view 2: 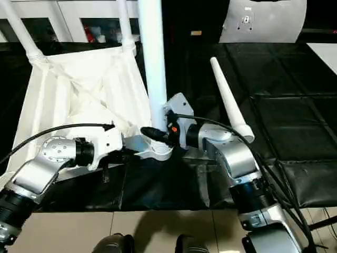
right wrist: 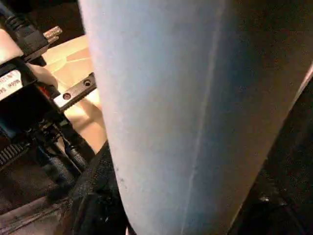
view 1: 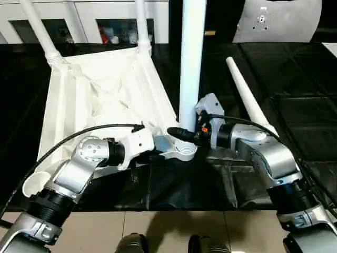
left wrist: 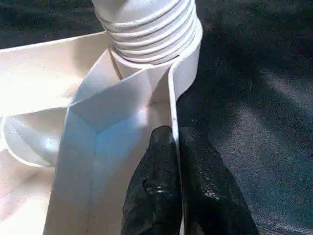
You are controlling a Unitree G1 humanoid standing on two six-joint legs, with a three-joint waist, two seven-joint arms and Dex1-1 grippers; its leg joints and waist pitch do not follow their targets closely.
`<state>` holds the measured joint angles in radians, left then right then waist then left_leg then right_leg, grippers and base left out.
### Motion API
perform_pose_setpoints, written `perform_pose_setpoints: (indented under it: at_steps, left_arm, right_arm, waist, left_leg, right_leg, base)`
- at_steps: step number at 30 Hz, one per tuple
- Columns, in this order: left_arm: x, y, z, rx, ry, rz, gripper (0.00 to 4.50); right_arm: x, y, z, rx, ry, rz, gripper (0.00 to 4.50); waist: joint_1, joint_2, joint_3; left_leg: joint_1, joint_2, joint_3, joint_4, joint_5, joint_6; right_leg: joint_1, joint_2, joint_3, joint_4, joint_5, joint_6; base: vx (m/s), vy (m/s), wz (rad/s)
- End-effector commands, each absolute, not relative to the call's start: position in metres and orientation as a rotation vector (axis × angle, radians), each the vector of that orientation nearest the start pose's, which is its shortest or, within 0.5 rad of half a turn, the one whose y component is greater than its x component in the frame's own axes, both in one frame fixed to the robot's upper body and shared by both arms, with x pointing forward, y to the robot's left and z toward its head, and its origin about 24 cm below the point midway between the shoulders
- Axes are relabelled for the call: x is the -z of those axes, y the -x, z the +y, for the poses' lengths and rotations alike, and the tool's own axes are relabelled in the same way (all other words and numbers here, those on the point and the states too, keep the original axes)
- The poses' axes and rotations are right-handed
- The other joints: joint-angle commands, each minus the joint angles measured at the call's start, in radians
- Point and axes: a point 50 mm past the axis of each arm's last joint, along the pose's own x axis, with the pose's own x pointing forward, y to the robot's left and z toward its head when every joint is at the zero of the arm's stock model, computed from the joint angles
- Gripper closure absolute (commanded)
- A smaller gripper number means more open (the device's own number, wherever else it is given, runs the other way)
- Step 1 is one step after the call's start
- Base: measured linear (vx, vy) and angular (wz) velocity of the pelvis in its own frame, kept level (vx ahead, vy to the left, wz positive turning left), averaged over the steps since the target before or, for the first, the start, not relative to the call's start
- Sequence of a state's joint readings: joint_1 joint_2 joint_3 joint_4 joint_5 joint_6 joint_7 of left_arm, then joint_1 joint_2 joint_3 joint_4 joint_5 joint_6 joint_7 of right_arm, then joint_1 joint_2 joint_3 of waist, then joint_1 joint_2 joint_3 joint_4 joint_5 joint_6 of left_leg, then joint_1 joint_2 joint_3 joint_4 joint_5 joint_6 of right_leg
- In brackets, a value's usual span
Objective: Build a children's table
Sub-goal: Insert table leg to table base
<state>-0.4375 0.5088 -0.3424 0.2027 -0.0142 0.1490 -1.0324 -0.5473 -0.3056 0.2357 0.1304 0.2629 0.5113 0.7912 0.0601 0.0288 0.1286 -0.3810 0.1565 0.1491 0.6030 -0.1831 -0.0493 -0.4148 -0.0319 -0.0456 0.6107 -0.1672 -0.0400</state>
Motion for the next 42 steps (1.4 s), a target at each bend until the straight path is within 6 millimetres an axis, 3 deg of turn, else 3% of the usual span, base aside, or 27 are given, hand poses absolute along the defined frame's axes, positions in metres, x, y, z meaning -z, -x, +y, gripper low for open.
perform_pose_setpoints:
  at_steps: [1,8,11,14,16,25,31,39,41,42]
  left_arm:
    - [-0.069,-0.290,0.131,1.277,-0.586,0.296,4.50]
    - [-0.072,-0.292,0.131,1.256,-0.559,0.271,4.50]
    - [-0.074,-0.295,0.132,1.241,-0.534,0.260,4.50]
    - [-0.077,-0.297,0.133,1.232,-0.512,0.252,4.50]
    - [-0.078,-0.297,0.133,1.226,-0.503,0.247,4.50]
    - [-0.080,-0.299,0.136,1.212,-0.477,0.246,4.50]
    - [-0.079,-0.297,0.135,1.220,-0.488,0.251,4.50]
    - [-0.083,-0.294,0.140,1.229,-0.494,0.257,4.50]
    - [-0.085,-0.293,0.141,1.240,-0.494,0.255,4.50]
    - [-0.086,-0.293,0.140,1.247,-0.493,0.254,4.50]
  right_arm:
    - [-0.098,-0.312,-0.088,-1.095,0.110,0.289,2.58]
    - [-0.095,-0.315,-0.099,-1.031,0.018,0.284,2.58]
    - [-0.091,-0.312,-0.106,-0.990,-0.039,0.285,2.58]
    - [-0.082,-0.307,-0.115,-0.939,-0.100,0.279,2.58]
    - [-0.077,-0.304,-0.119,-0.917,-0.123,0.268,2.58]
    - [-0.066,-0.285,-0.118,-0.935,-0.001,0.269,2.59]
    - [-0.062,-0.283,-0.112,-1.021,0.184,0.296,2.59]
    - [-0.053,-0.275,-0.112,-1.101,0.173,0.342,2.59]
    - [-0.052,-0.272,-0.111,-1.127,0.153,0.343,2.59]
    - [-0.052,-0.271,-0.110,-1.141,0.148,0.339,2.59]
  waist:
    - [-0.002,-0.005,-0.088]
    - [-0.002,-0.005,-0.088]
    - [0.000,0.004,-0.088]
    - [0.003,0.002,-0.089]
    - [0.004,0.007,-0.086]
    - [0.005,0.011,-0.079]
    - [0.000,0.006,-0.068]
    - [-0.011,0.005,-0.047]
    - [-0.012,0.014,-0.035]
    - [-0.013,0.008,-0.039]
  left_leg:
    - [0.011,0.061,-0.011,-0.065,-0.111,0.049]
    - [0.012,0.062,-0.012,-0.067,-0.123,0.046]
    - [0.012,0.062,-0.012,-0.065,-0.117,0.048]
    - [0.010,0.061,-0.012,-0.066,-0.113,0.054]
    - [0.011,0.061,-0.013,-0.067,-0.136,0.052]
    - [0.012,0.061,-0.013,-0.073,-0.168,0.051]
    - [0.014,0.060,-0.012,-0.077,-0.205,0.053]
    - [0.014,0.063,-0.015,-0.087,-0.251,0.060]
    - [0.013,0.064,-0.016,-0.091,-0.261,0.061]
    - [0.015,0.064,-0.016,-0.091,-0.257,0.062]
  right_leg:
    - [0.062,-0.106,0.058,-0.075,-0.259,-0.185]
    - [0.062,-0.104,0.056,-0.076,-0.270,-0.187]
    - [0.062,-0.106,0.058,-0.076,-0.248,-0.192]
    - [0.063,-0.104,0.056,-0.075,-0.227,-0.196]
    - [0.061,-0.107,0.056,-0.080,-0.265,-0.192]
    - [0.054,-0.104,0.055,-0.088,-0.340,-0.159]
    - [0.048,-0.106,0.057,-0.095,-0.399,-0.144]
    - [0.039,-0.109,0.058,-0.103,-0.460,-0.124]
    - [0.033,-0.109,0.060,-0.104,-0.458,-0.123]
    - [0.037,-0.109,0.060,-0.104,-0.445,-0.124]
  base:
    - [0.000,0.000,0.00]
    - [0.000,0.000,0.00]
    - [0.000,0.000,0.00]
    - [0.000,0.000,0.00]
    - [0.000,0.000,0.00]
    - [0.000,0.000,0.00]
    - [0.000,0.000,0.00]
    - [0.000,0.000,0.00]
    - [0.000,0.000,0.00]
    - [0.000,0.000,0.00]
